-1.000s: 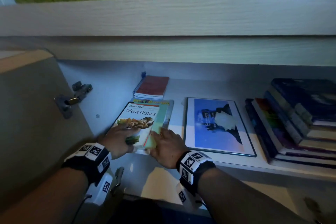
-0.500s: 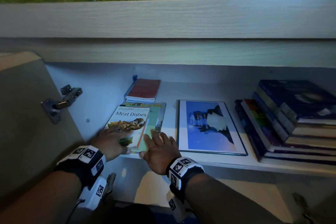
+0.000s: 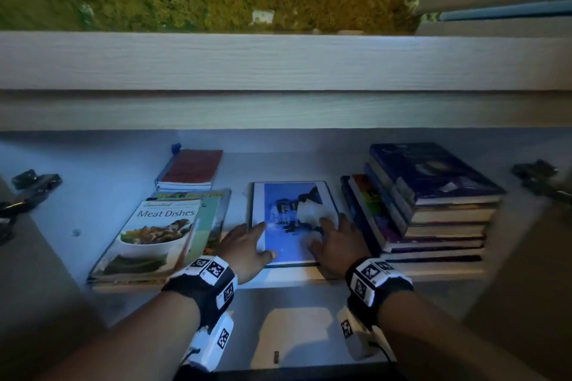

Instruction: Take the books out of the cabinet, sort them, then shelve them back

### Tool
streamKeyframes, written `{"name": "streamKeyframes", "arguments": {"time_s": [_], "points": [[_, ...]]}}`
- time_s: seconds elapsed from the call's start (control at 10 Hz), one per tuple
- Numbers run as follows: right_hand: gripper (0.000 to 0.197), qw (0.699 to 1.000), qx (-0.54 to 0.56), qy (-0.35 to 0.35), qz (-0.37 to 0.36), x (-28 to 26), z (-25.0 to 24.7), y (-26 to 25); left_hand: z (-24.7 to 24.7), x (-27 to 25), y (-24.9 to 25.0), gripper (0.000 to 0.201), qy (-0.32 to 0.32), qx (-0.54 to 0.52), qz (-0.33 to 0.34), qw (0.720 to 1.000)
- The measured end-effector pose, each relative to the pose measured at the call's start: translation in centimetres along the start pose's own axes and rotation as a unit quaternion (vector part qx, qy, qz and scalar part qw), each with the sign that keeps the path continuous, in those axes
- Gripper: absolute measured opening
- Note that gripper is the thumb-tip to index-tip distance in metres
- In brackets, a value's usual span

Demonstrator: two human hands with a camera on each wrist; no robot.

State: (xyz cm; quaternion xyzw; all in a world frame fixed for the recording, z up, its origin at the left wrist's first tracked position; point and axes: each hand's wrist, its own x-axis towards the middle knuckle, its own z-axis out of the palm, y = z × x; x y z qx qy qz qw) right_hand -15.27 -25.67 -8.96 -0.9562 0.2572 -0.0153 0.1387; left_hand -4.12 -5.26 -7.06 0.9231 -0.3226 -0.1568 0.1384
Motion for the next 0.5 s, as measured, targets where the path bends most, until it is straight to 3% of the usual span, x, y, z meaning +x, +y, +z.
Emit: {"name": "streamKeyframes", "arguments": {"time_s": [0.1, 0.2, 0.3, 0.4, 0.5], "points": [[0.078, 0.998, 0.048, -0.044, 0.018, -1.4, 0.9, 1.9, 1.0, 0.0, 0.0, 0.083, -0.025, -0.007, -0.001, 1.0], [0.109, 0.998, 0.054, -0.02, 0.021, -2.3, 1.7, 1.6, 1.2, 0.1, -0.4, 0.082, -0.021, -0.001, 0.005, 1.0], [0.124, 0.999, 0.047, -0.001, 0.015, -2.8, 2.3, 1.7, 1.5, 0.0, -0.6, 0.08, -0.01, 0.021, 0.015, 1.0], [0.112, 0.998, 0.061, -0.01, 0.018, -2.7, 1.4, 1.2, 1.7, 0.2, -0.7, 0.079, 0.003, -0.011, 0.02, 1.0], [0.089, 0.995, 0.084, -0.062, 0.012, -3.3, 0.5, 1.3, 1.2, -1.0, -1.4, 0.08, -0.043, -0.066, 0.02, 0.997]]}}
